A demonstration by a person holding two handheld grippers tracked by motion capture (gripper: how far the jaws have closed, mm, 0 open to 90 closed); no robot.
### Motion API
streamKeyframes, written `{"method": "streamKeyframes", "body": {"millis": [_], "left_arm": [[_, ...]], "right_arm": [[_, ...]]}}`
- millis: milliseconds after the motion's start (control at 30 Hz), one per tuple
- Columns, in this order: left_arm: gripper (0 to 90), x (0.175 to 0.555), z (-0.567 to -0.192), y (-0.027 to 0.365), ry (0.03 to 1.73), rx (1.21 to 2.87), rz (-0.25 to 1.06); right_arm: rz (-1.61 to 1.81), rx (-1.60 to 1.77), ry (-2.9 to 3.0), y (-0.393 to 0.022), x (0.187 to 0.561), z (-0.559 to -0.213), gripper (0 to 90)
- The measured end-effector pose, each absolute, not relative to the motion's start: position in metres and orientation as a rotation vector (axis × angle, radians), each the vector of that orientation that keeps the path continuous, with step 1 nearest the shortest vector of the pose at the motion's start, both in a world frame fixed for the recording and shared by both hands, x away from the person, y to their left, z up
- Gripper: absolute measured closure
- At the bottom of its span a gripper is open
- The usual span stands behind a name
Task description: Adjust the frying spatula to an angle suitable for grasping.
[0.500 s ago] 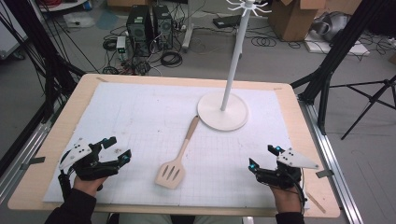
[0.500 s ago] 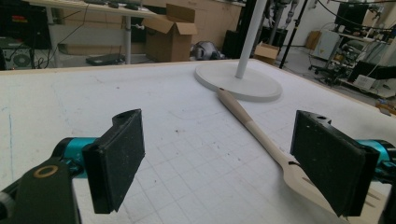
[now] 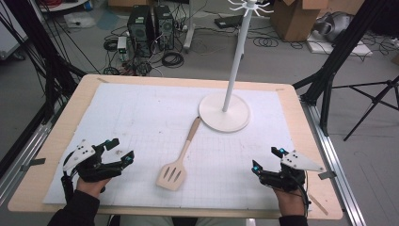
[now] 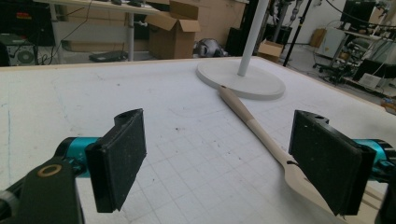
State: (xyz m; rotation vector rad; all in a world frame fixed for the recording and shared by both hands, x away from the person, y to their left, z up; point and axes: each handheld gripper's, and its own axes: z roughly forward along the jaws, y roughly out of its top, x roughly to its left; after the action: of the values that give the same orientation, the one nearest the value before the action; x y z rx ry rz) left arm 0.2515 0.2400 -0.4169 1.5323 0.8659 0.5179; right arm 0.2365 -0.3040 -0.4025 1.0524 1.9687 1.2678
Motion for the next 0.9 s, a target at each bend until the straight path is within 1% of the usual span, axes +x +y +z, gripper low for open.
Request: {"method": "streamKeyframes", "body": {"millis": [167, 267, 333, 467, 600, 900], "left_arm": [[19.6, 0.248, -0.416, 0.235, 0.853, 1.548, 0.522], [19.3, 0.250, -0.417, 0.231, 0.852, 1.567, 0.500], [19.1, 0.253, -0.418, 0.223, 0.859, 1.590, 0.478], [19.3, 0.257, -0.418, 0.213, 0.853, 1.618, 0.475], [21.0, 0.260, -0.418, 0.202, 0.835, 1.624, 0.460], [21.8, 0.253, -0.423, 0.206, 0.825, 1.625, 0.428]], "right_arm": [[1.249, 1.041, 1.981, -0.299, 0.236, -0.402, 15.6], [1.247, 1.043, 1.980, -0.299, 0.235, -0.402, 15.6], [1.248, 1.059, 1.975, -0.300, 0.234, -0.402, 15.6], [1.254, 1.052, 1.971, -0.300, 0.233, -0.401, 15.6], [1.255, 1.049, 1.970, -0.300, 0.234, -0.401, 15.7], [1.250, 1.060, 1.982, -0.297, 0.238, -0.403, 15.6]]}}
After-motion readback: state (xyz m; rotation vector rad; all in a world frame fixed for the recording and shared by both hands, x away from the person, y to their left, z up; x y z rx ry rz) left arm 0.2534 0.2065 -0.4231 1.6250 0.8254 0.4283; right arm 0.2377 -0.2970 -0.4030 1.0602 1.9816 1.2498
